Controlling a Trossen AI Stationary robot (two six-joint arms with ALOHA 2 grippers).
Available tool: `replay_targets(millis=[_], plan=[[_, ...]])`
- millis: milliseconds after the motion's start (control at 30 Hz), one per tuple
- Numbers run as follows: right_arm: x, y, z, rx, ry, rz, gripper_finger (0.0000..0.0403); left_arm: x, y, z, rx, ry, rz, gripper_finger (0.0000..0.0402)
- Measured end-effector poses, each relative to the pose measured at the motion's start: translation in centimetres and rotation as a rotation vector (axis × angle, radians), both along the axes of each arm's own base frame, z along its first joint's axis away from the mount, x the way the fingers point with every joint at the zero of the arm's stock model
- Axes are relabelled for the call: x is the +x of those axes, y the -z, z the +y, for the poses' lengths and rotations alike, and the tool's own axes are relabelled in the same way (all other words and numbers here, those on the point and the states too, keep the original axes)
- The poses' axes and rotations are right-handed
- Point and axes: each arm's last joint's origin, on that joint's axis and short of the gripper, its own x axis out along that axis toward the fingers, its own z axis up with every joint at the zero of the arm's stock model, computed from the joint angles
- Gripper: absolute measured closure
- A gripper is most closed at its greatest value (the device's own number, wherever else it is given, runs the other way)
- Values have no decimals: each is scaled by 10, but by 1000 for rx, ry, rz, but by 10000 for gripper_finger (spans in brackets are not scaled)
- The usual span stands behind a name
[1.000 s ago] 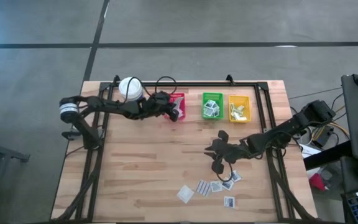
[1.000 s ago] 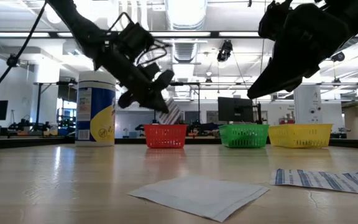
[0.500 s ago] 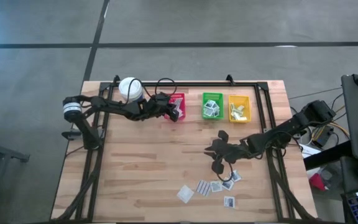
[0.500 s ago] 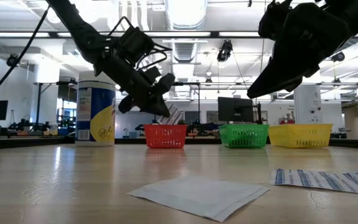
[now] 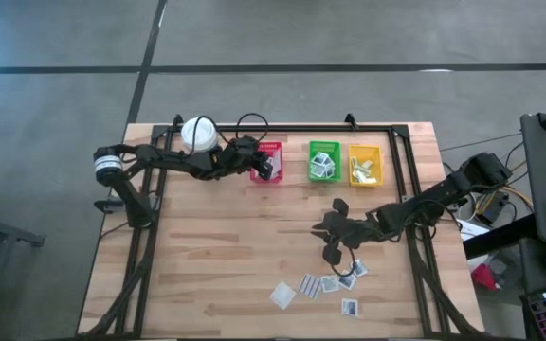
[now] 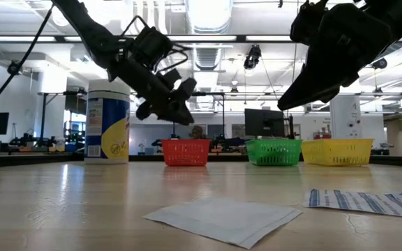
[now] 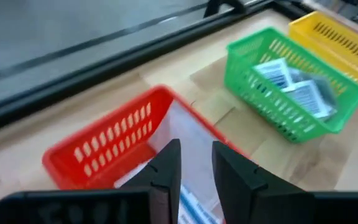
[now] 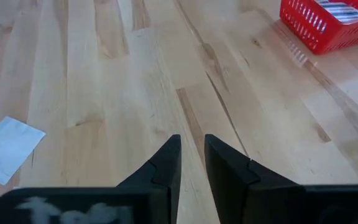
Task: Pick & Place First Aid Supplies
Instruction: Put the alcohol pad in the green bin
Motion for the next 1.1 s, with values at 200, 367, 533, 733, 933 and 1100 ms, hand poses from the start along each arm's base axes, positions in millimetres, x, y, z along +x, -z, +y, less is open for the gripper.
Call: replay_targets(millis=[200, 367, 533, 733, 933, 1100], plan=[[0, 0, 0, -1, -1, 1, 336, 2, -21, -10, 46, 197, -38, 321], [0, 0, 0, -1, -1, 2, 327, 5, -35, -42, 5, 524, -94, 321], [0, 0, 0, -1, -1, 2, 321, 13, -36, -98, -28, 814, -94, 321], [0, 0, 0, -1, -1, 2, 322, 11, -26, -165, -60, 1029, -21, 321], [0, 0, 0, -1, -1, 1, 333, 6, -24, -210, -75, 1156, -35, 321], [0, 0, 0, 5, 3, -1, 339, 9, -12, -234, -111, 1201, -57, 321]])
